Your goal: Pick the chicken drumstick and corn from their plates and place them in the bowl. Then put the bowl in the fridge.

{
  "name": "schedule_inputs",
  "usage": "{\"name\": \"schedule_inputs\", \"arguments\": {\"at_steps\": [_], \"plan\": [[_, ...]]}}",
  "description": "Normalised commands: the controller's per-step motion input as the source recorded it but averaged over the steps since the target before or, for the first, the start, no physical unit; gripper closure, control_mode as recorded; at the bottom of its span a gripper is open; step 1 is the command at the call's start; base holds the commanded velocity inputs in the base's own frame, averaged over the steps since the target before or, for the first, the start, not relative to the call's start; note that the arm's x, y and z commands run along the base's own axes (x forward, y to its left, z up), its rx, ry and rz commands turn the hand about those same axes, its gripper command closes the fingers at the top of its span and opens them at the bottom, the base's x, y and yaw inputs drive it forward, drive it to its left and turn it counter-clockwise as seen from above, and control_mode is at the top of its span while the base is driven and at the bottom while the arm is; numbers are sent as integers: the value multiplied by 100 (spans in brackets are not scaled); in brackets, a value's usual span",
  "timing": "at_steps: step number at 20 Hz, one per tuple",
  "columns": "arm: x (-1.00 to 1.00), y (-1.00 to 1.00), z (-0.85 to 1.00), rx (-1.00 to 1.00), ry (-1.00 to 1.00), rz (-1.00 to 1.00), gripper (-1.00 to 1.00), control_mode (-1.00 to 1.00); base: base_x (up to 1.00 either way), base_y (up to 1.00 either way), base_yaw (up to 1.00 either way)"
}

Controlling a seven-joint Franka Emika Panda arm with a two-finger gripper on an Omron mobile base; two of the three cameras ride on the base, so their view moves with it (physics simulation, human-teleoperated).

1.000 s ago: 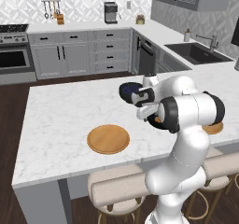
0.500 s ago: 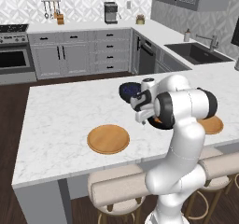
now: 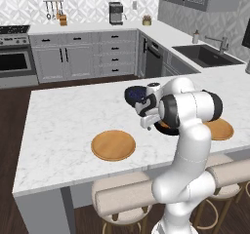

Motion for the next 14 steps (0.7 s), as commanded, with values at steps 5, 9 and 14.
{"name": "schedule_inputs", "arguments": {"at_steps": [5,9,14], "plan": [[0,0,-1,0,-1,0,100,-100,0,0,0],[0,0,0,0,-1,0,100,-100,0,0,0],[0,0,0,0,-2,0,100,-100,0,0,0]]}}
